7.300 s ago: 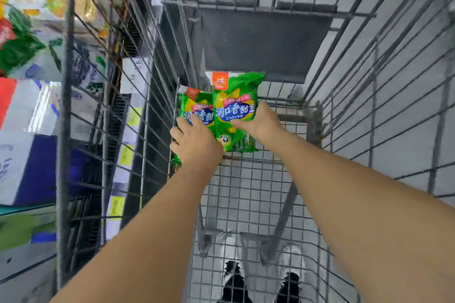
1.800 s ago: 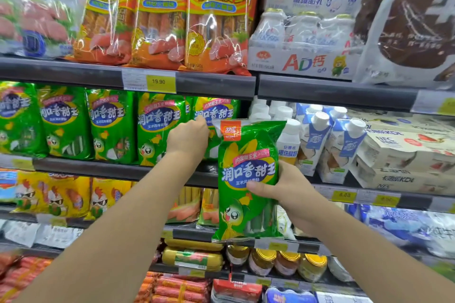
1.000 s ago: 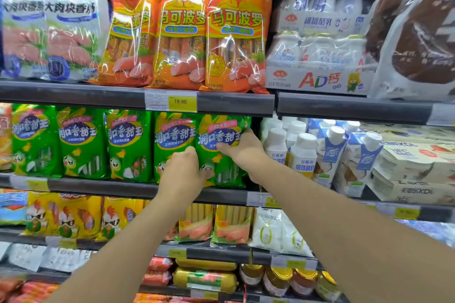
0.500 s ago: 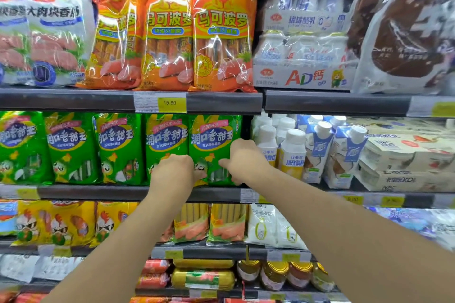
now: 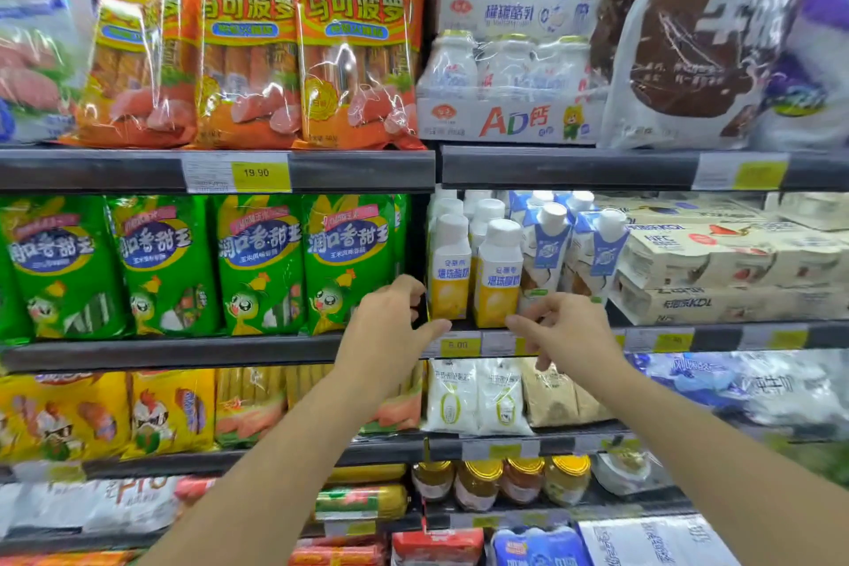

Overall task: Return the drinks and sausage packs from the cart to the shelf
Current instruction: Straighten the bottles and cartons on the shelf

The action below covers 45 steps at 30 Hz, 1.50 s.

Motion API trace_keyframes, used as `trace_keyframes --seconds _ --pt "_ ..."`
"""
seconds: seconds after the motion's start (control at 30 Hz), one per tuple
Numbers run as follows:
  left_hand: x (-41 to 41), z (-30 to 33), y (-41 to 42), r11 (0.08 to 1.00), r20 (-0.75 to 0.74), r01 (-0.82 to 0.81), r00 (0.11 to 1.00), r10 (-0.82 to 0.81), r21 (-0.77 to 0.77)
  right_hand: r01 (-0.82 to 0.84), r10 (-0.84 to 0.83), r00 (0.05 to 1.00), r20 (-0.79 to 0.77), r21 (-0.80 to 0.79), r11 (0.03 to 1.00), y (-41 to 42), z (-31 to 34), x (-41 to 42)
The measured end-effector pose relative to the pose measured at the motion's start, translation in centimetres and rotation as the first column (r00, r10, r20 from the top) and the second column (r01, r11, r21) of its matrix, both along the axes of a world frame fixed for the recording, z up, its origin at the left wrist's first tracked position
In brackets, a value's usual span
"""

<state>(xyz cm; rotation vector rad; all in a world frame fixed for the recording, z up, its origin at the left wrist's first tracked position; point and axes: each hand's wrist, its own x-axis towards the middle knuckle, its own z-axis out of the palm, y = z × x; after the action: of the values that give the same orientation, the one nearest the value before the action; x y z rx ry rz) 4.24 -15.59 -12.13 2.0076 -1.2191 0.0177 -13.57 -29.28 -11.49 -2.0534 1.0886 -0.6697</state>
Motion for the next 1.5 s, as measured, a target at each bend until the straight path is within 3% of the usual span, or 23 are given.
trace_keyframes --seconds 0.23,0.37,0.73,1.23,1.5 --pt "-1.3 -0.4 -3.3 0.993 -0.198 -0.118 0.973 0.118 0.013 -0.012 -0.009 0.991 -0.132 -0.154 0.988 -1.7 -0.1 0.9" --pt "-2.0 -1.0 -4.9 0.985 -0.304 -0.170 0.938 0.165 0.009 -0.046 0.029 0.991 -0.130 -0.134 0.990 -2.0 -1.0 1.4" --pt "-2.5 -0.9 -7.3 0.966 -0.217 -0.259 0.943 0.254 0.005 -0.020 -0.010 0.986 -0.165 -0.178 0.984 -2.9 -2.1 2.4" --pt "-2.5 -1.3 -6.5 0.980 -0.201 -0.199 0.961 0.190 -0.022 0.062 -0.093 0.974 -0.204 -0.151 0.987 -2.3 -2.0 3.5" --pt "-2.4 -1.2 -6.4 0.981 -0.184 -0.192 0.966 0.184 -0.022 0.083 -0.101 0.986 -0.130 -0.135 0.987 -2.3 -2.4 3.3"
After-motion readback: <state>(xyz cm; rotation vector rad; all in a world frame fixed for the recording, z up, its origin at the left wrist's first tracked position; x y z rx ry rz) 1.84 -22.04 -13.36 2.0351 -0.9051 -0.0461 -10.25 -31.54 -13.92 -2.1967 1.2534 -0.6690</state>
